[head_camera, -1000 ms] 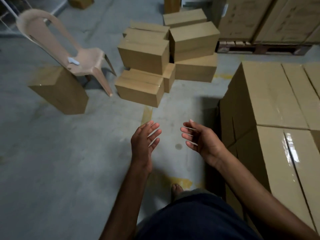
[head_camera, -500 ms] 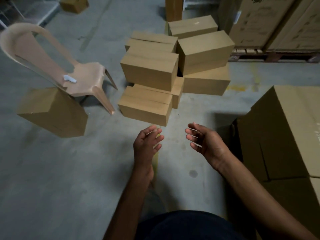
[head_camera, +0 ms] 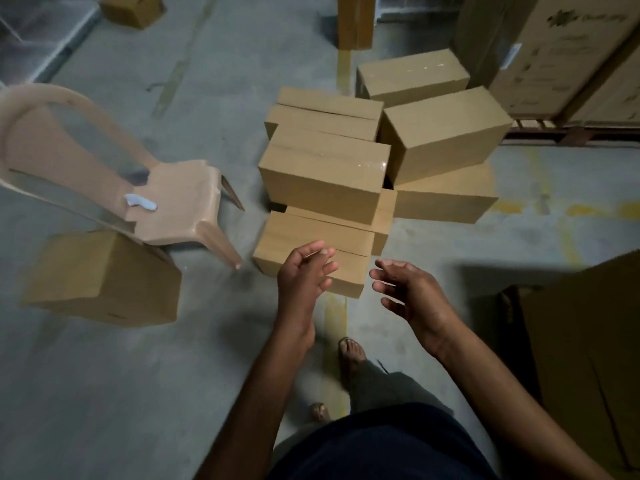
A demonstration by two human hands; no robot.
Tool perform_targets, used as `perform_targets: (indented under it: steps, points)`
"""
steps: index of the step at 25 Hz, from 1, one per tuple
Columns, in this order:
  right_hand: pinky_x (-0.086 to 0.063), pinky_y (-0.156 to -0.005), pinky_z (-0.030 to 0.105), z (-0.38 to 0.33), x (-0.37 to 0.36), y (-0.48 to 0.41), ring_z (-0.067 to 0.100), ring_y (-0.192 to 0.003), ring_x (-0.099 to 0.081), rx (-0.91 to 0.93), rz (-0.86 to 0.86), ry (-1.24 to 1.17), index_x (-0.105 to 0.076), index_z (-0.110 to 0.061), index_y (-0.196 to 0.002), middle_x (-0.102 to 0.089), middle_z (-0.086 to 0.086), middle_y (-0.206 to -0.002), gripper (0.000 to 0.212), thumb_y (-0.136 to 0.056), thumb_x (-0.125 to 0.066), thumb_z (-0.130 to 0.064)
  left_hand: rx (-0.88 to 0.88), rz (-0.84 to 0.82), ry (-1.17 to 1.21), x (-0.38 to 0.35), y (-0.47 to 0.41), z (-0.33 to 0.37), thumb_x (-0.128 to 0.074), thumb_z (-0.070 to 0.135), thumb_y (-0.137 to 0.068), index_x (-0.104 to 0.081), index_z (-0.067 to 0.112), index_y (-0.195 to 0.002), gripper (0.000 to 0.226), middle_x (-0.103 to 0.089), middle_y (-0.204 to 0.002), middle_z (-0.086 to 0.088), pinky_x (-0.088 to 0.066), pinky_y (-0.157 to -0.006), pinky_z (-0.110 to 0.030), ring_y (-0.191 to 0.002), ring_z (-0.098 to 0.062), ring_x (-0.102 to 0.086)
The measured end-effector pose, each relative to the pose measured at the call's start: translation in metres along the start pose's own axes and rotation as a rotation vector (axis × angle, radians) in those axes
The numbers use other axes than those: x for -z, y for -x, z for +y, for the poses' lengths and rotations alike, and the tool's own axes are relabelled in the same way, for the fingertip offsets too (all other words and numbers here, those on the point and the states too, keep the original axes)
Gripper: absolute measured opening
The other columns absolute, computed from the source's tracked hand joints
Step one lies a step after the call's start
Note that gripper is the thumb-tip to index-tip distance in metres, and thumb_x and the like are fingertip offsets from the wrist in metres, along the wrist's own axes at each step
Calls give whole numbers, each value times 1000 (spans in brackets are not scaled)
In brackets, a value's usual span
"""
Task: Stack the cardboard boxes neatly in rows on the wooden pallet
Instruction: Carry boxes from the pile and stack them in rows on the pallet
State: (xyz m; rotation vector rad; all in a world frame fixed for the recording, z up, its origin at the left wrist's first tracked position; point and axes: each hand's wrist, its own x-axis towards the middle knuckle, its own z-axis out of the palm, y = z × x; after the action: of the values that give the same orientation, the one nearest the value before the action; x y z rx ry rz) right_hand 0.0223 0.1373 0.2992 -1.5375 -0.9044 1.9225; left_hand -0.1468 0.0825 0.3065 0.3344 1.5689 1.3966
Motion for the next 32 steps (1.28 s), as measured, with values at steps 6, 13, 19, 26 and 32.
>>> perform_targets:
  steps: [6,13,19,26,32]
  points:
    - [-48,-79,30,-31,-99,-111,13,-92,-66,-128,-166,242,-69,-14,-124,-79,-2,-102,26,-102,-58,-23,81,213,182,54,-78,15,-64,16,-99,-68,20,-116,17,-78,-109,2,-51,-81,-28,-101,-16,-74]
    - [-53,-85,34,14,-324,-141,16,-97,-71,-140,-417,481,-70,-17,-119,-78,1,-109,21,-100,-64,-25,91,562,350,248,-116,29,-65,8,-97,-69,17,-111,17,-77,-104,-1,-54,-65,-18,-84,-12,-74]
    - [-53,-89,36,109,-539,-180,19,-100,-69,-129,-494,665,-71,-20,-115,-76,2,-108,19,-96,-70,-22,181,729,359,488,-176,12,-62,12,-100,-67,15,-120,21,-75,-113,-4,-54,-87,-35,-99,-19,-73]
    - [-53,-86,29,201,-742,-265,12,-107,-63,96,-637,1113,-64,-24,-127,-65,-8,-116,31,-97,-68,-25,315,814,475,672,-291,-25,-60,13,-101,-66,12,-121,21,-73,-116,-8,-54,-83,-36,-100,-22,-70]
    - [-37,-113,41,283,-899,-341,28,-144,-39,683,-971,1665,-42,-16,-154,-43,8,-158,56,-101,-57,-23,519,639,1369,671,-393,-103,-48,43,-106,-30,6,-157,65,-32,-162,-20,-54,-80,-48,-144,-39,-40]
